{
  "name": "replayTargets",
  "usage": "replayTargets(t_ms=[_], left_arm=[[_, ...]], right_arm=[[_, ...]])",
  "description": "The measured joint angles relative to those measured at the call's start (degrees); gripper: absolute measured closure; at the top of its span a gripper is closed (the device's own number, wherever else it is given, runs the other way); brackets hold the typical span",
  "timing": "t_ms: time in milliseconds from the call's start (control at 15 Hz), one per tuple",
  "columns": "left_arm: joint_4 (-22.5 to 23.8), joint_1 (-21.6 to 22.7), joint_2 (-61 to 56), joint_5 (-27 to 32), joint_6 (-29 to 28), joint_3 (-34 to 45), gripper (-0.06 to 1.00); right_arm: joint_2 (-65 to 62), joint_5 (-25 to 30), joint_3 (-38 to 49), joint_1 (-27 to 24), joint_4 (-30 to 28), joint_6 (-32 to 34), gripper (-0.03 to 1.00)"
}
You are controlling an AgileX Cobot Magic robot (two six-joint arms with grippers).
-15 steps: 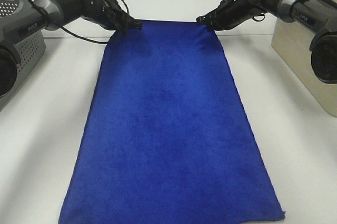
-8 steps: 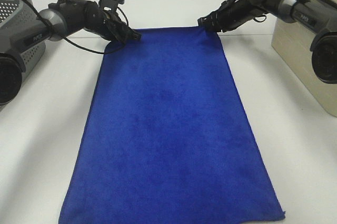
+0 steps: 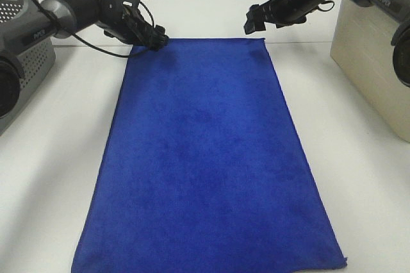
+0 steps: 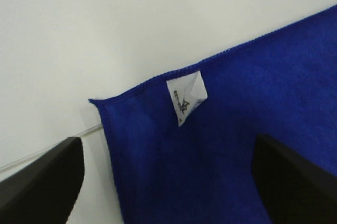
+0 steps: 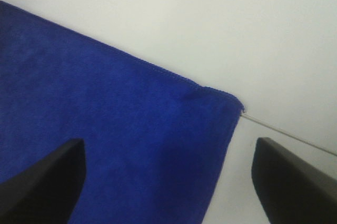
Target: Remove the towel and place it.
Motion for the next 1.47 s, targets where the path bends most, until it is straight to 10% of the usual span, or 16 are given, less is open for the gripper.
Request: replayTargets(t_ms=[467,933,1267,1467], left_arm=[[0.0,0.0,-16.0,35.0,-0.7,-0.1,0.13],[0.0,7.6,-27.6,36.3,-7.0,-0.1,0.13],[-1.2,18.9,-34.9,36.3,-7.1,3.6,0.13],[-1.8,20.5,-45.6,36.3,-4.2,19.3,0.13]], right_arm=[[-12.3,21.9,0.0,0.0,-1.4,13.2,0.13],[-27.6,25.2,1.8,0.0,-9.8,19.5,0.13],[-43.4,25.3,21.9,0.0,-15.2,19.5,0.14],[-56.3,25.2,37.8,0.0,-13.4,19.5,0.14]])
